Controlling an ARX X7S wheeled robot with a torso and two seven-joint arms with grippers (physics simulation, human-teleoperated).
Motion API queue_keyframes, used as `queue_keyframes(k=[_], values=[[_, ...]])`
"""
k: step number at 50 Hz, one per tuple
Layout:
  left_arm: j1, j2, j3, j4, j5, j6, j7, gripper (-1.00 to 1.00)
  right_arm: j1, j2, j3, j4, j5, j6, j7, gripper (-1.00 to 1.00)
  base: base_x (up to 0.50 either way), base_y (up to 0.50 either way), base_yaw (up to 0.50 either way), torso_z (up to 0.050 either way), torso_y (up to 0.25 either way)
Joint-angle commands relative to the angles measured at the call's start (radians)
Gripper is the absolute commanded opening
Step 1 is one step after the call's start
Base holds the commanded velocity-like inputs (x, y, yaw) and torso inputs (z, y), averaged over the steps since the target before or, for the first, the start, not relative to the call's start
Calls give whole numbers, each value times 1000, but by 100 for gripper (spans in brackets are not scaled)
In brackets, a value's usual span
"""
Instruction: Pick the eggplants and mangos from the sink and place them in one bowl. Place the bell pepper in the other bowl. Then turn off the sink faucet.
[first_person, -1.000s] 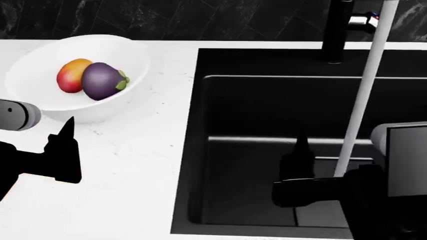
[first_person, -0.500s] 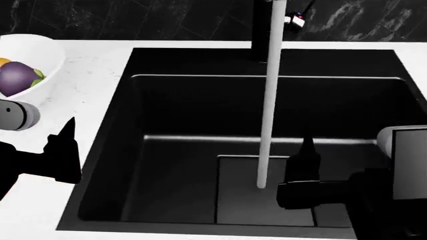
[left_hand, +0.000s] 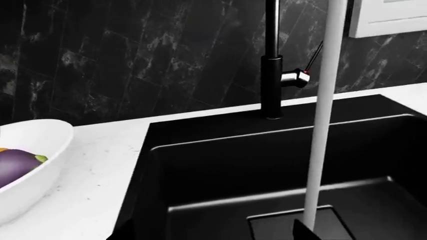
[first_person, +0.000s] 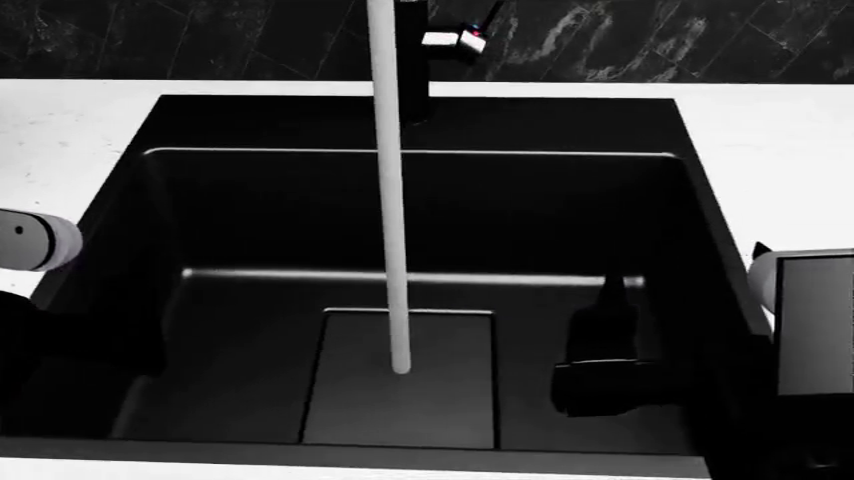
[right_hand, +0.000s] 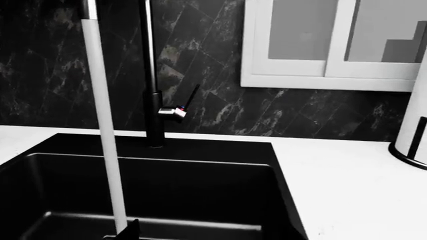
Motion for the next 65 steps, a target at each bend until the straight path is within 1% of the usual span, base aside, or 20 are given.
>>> queue_keyframes(k=[1,9,31,34,38,40,45,46,60,63,65], values=[[0,0,-17,-9,-13,20,34,100,11,-15,-7,1,-16,13,-18,100,0,0,0,0,0],[-3,2,-14,-14,-8,27,38,100,21,-14,-21,1,-35,26,-24,100,121,0,0,0,0],[22,-4,-13,-23,0,54,55,100,35,-24,-22,13,-11,33,-25,100,359,0,0,0,1],[23,-7,-33,-24,-28,56,58,100,38,-25,-23,16,-11,35,-25,100,361,0,0,0,0],[21,-7,-23,-30,-17,55,57,100,31,-21,-19,13,-11,31,-23,100,361,0,0,0,0],[22,-2,-36,-35,-44,53,55,100,29,-20,-17,14,-4,32,-19,100,363,0,0,0,0],[20,-5,-39,-37,-46,54,53,100,29,-18,-15,13,6,33,-18,100,271,0,0,0,2],[24,3,-56,-50,-74,52,40,100,29,-19,-15,14,7,33,-17,100,242,0,0,0,0],[4,-6,-24,-47,-71,27,43,100,18,-32,1,39,33,13,-13,100,84,0,0,0,1],[-2,5,-27,-66,-56,44,44,100,38,-44,2,56,44,15,-14,100,0,0,0,0,0],[-21,16,9,-90,-14,46,59,100,84,-53,-19,78,48,50,-20,100,0,0,0,0,0]])
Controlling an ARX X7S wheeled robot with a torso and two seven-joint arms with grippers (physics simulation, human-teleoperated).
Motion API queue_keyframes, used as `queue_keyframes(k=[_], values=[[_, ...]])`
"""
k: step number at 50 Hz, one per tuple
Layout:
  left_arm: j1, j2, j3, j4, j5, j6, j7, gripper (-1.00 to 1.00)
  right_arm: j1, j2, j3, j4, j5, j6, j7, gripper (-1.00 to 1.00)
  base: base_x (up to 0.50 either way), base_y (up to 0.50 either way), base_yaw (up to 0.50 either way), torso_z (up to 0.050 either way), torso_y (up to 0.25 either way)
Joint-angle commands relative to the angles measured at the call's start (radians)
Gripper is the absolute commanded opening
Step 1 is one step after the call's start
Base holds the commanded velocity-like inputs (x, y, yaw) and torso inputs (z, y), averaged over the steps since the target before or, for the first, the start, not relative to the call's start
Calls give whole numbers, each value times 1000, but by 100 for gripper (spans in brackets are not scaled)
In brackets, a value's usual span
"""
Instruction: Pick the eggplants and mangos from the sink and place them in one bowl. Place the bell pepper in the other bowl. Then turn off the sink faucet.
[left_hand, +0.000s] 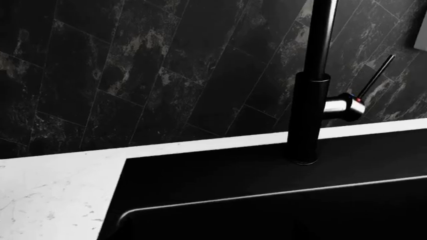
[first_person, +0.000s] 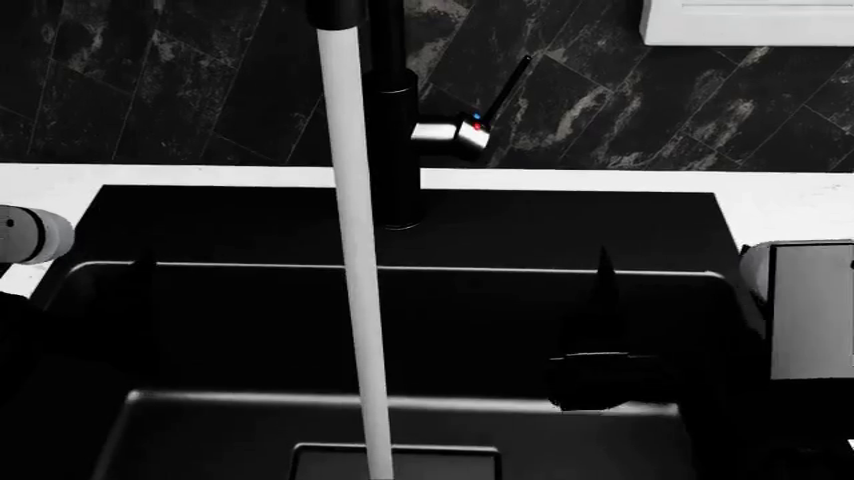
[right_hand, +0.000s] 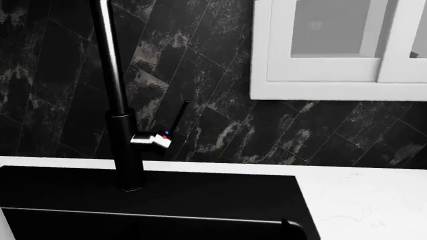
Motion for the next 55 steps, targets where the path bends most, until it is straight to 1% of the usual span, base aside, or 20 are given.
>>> queue_keyframes(k=[1,4,7,8,10,11,14,15,19,20,21,22,23,24,27,29,32,43,50,55], values=[[-37,24,26,-48,34,17,40,100,91,-38,-24,62,13,58,-17,100,0,0,0,0,0],[-66,45,36,-85,52,26,50,100,157,-87,-46,156,-27,59,-70,100,0,0,0,0,0],[-91,76,42,-147,64,48,76,100,257,-162,-104,301,-102,75,-150,100,0,0,0,0,0],[-116,78,83,-164,105,55,115,100,303,-194,-132,374,-134,78,-205,100,0,0,0,0,0],[-150,108,99,-219,134,69,120,100,362,-226,-175,456,-199,80,-265,100,0,0,0,0,0],[-172,122,116,-255,169,89,134,100,384,-253,-167,514,-204,59,-290,100,0,0,0,0,0],[-204,161,134,-341,217,134,157,100,443,-292,-195,619,-254,42,-356,100,0,0,0,0,0],[-223,168,180,-368,274,166,188,100,467,-311,-207,672,-270,37,-387,100,0,0,0,0,0],[-255,216,210,-488,344,250,234,100,541,-361,-245,846,-330,16,-478,100,0,0,0,0,0],[-248,211,253,-501,420,343,285,100,556,-371,-255,891,-345,18,-487,100,0,0,0,0,0],[-269,235,223,-561,368,289,272,100,569,-384,-255,937,-357,-5,-511,100,0,0,0,0,0],[-277,246,218,-592,361,292,284,100,580,-397,-252,978,-363,-23,-532,100,0,0,0,0,0],[-281,241,252,-594,412,338,308,100,598,-410,-264,1024,-386,-43,-561,100,0,0,0,0,0],[-301,255,251,-640,406,318,307,100,616,-429,-274,1079,-407,-68,-595,100,0,0,0,0,0],[-314,274,270,-699,457,390,331,100,658,-474,-301,1209,-459,-123,-659,100,0,0,0,0,0],[-317,282,265,-731,458,397,331,100,675,-500,-314,1279,-479,-148,-695,100,0,0,0,0,0],[-327,291,255,-757,455,399,325,100,700,-534,-326,1383,-505,-182,-731,100,0,0,0,0,0],[-351,285,260,-760,472,407,319,100,718,-557,-318,1462,-513,-224,-758,100,0,0,0,0,0],[-377,289,249,-790,471,408,316,100,819,-637,-321,1687,-546,-299,-833,100,0,0,0,6,-115],[-381,289,251,-779,466,402,319,100,889,-697,-324,1866,-574,-366,-898,100,0,0,0,11,-192]])
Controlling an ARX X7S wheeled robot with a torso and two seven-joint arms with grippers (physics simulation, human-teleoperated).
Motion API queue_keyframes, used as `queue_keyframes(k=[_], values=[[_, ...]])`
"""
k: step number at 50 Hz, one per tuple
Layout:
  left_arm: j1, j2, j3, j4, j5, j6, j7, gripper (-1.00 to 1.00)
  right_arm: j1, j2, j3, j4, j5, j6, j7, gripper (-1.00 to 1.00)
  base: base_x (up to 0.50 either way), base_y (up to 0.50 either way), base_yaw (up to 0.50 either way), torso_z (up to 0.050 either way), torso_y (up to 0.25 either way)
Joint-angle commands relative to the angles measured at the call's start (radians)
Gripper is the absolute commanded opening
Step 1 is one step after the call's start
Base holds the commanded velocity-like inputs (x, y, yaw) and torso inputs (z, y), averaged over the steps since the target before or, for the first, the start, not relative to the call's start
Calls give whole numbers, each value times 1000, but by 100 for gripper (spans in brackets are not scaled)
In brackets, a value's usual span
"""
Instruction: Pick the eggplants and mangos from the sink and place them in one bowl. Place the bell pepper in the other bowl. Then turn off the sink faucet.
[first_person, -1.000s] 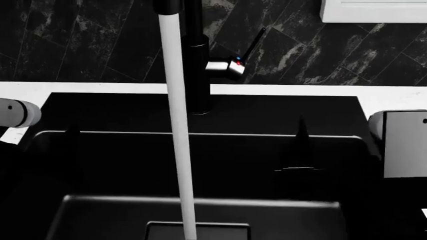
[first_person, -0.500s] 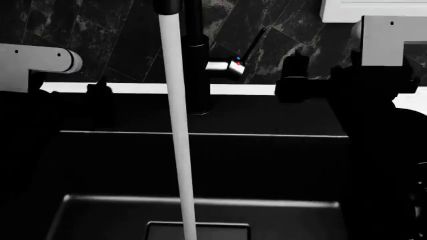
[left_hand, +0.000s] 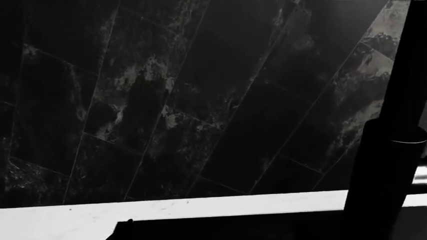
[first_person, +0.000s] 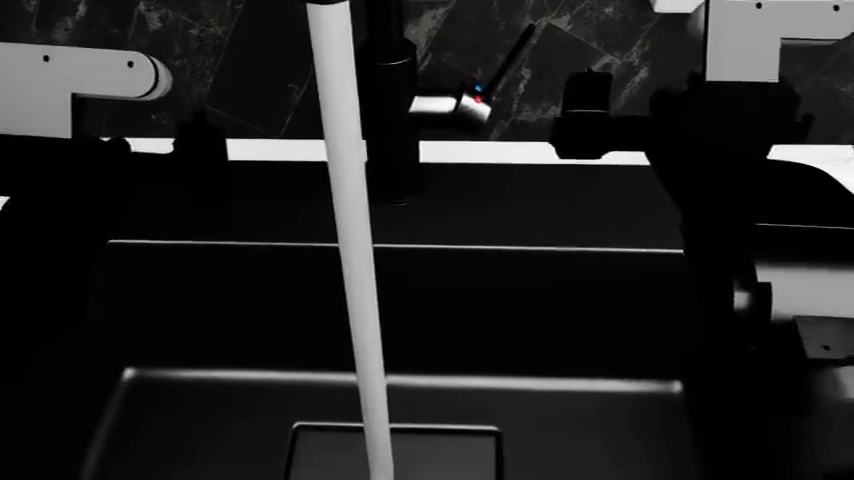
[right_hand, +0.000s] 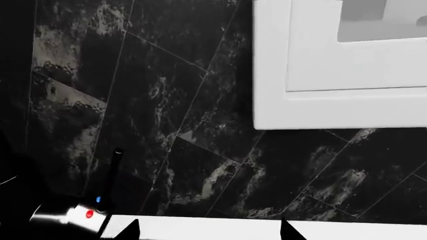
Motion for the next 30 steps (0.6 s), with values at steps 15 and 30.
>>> queue_keyframes(k=[15,30], values=[[-75,22,-18,-61,-11,18,43,100,167,-139,182,307,-234,-56,-126,100,0,0,0,13,-217],[-116,32,-31,-122,-19,17,51,100,222,-182,412,307,-502,-26,-166,100,0,0,0,11,-138]])
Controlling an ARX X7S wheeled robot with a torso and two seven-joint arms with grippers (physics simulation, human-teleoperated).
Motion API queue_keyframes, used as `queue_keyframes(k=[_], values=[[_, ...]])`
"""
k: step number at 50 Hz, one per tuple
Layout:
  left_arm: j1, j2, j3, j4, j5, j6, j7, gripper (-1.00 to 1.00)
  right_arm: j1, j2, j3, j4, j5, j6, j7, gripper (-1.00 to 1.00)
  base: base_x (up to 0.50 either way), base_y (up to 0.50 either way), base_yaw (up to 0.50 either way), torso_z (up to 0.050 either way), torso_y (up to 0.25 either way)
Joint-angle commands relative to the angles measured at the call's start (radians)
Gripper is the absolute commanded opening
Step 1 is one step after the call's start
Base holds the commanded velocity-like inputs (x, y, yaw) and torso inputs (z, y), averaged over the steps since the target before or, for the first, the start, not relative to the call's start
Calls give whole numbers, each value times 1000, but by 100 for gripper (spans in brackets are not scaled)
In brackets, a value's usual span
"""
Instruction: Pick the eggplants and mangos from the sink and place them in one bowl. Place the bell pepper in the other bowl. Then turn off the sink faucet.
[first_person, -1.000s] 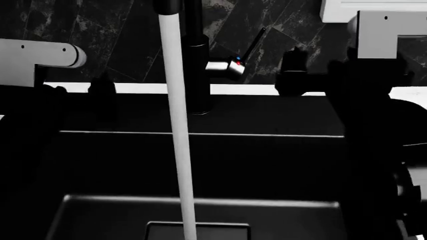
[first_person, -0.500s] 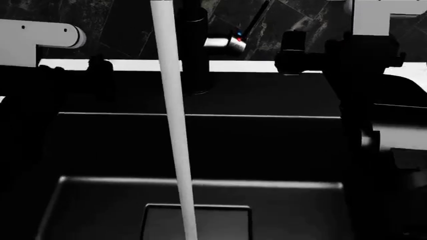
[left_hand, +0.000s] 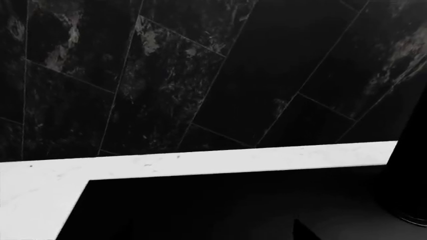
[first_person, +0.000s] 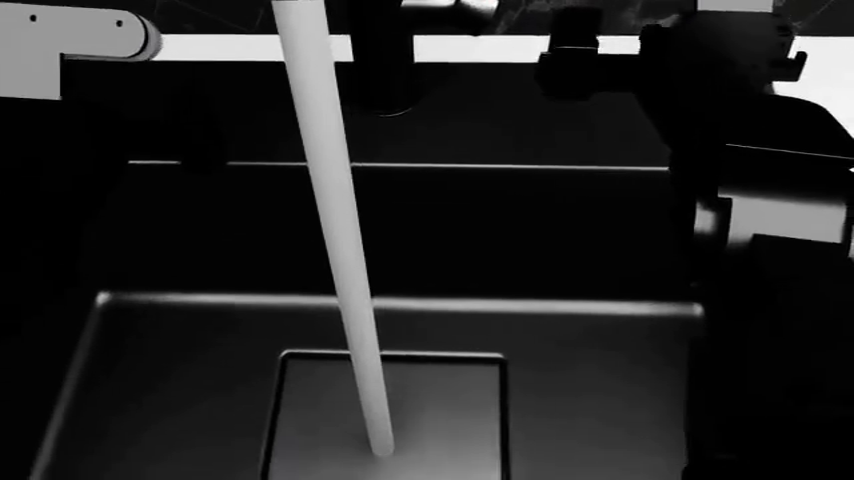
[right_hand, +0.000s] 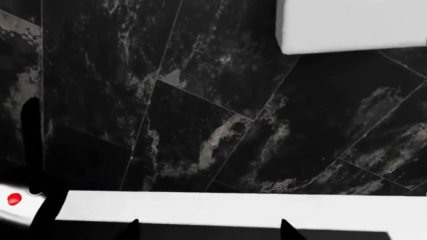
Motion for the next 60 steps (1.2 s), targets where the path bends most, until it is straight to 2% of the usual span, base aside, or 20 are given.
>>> queue_keyframes(k=[1,15,27,34,51,60], values=[[-43,22,-36,-56,-29,10,27,100,48,-44,167,11,-198,24,-37,100,0,0,0,5,-16],[-56,23,-34,-87,-41,-16,34,100,41,-55,319,10,-343,31,-59,100,0,0,0,0,0],[-76,28,-19,-111,-26,-7,47,100,66,-77,372,11,-419,39,-87,100,0,0,0,0,0],[-134,42,-22,-177,-17,5,65,100,114,-83,376,11,-455,52,-91,100,0,0,0,0,0],[-148,48,-18,-215,1,39,67,100,112,-96,389,11,-471,39,-97,100,0,0,0,0,0],[-137,48,-5,-209,8,44,72,100,116,-93,399,11,-472,42,-89,100,0,0,0,12,-118]])
